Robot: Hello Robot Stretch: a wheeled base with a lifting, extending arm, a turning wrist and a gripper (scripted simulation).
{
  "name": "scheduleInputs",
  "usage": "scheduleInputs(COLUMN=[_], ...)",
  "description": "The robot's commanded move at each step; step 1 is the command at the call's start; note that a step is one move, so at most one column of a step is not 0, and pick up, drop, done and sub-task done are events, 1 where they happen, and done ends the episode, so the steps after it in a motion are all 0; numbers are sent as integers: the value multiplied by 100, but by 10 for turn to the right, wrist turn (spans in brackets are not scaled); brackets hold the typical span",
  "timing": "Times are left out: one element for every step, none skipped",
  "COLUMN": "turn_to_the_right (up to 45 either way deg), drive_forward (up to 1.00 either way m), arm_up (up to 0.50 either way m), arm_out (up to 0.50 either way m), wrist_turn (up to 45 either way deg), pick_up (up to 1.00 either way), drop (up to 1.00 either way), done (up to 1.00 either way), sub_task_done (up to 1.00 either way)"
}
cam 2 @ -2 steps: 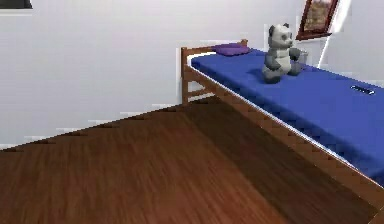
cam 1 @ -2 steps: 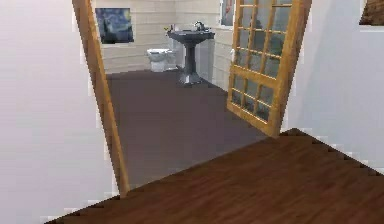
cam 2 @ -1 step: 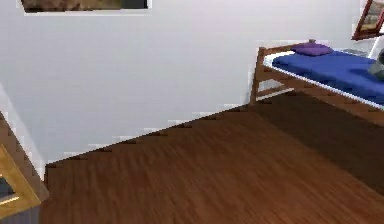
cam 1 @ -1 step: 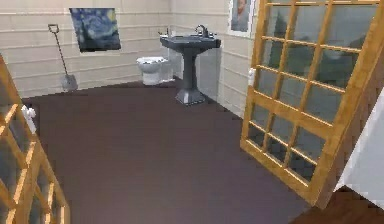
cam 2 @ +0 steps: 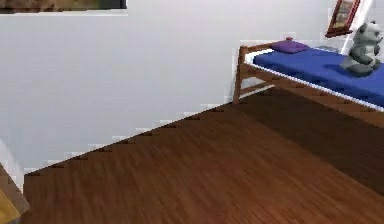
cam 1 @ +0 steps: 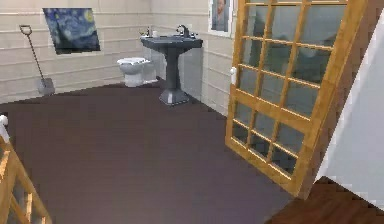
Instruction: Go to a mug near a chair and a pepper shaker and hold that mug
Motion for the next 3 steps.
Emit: scheduleInputs(turn_to_the_right=[0,-180,0], drive_forward=[30,0,100], arm_up=[0,0,0], arm_out=[0,0,0], wrist_turn=[0,0,0], pick_up=[0,0,0], drop=[0,0,0], done=[0,0,0], sub_task_done=[0,0,0])
